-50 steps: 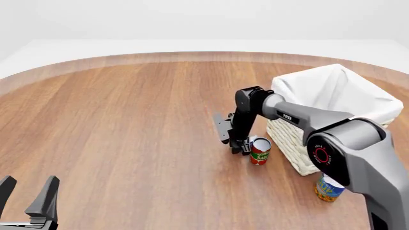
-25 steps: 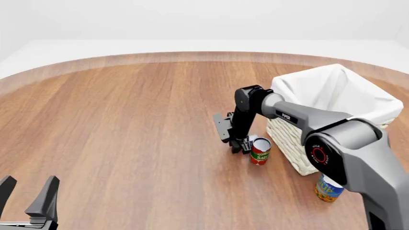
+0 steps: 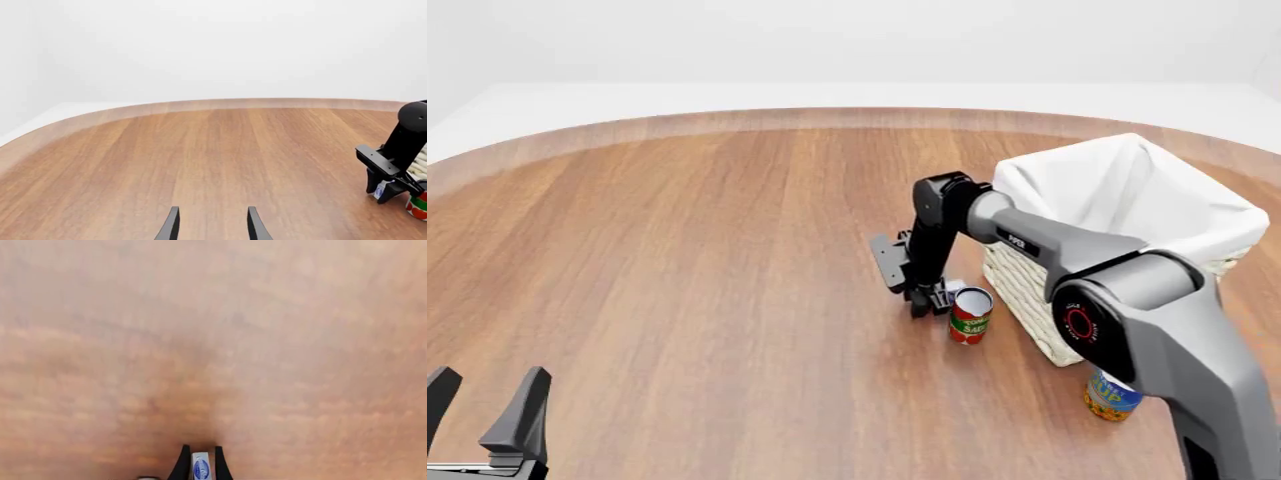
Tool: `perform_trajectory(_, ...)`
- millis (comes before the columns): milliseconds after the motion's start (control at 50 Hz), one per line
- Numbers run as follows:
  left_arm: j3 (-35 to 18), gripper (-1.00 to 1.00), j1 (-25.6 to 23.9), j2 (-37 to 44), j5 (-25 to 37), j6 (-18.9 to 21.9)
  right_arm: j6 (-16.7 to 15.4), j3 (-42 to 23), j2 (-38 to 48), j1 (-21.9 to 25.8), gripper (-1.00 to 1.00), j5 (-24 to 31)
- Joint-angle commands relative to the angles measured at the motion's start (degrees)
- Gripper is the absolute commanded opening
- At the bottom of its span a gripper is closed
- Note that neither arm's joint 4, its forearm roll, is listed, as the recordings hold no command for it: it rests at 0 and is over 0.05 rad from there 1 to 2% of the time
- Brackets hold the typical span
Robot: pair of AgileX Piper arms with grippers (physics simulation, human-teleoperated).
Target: Pick up the alphabet soup and the cream cheese box, and put them in the basket.
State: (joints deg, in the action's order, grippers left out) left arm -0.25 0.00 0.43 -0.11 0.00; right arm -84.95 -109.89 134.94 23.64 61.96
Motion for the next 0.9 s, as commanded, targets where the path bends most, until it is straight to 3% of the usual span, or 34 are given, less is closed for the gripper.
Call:
perform_trajectory(20,0.0,1.0,0.0,0.0,0.0,0.0,-3.6,-3.0,5.2,-1.3,-1.0,-6.9)
perform_trajectory(900,0.0,1.0,0.0,0.0,0.0,0.0,-6.0,-10.3,6.6,-1.6,-1.0,-3.7)
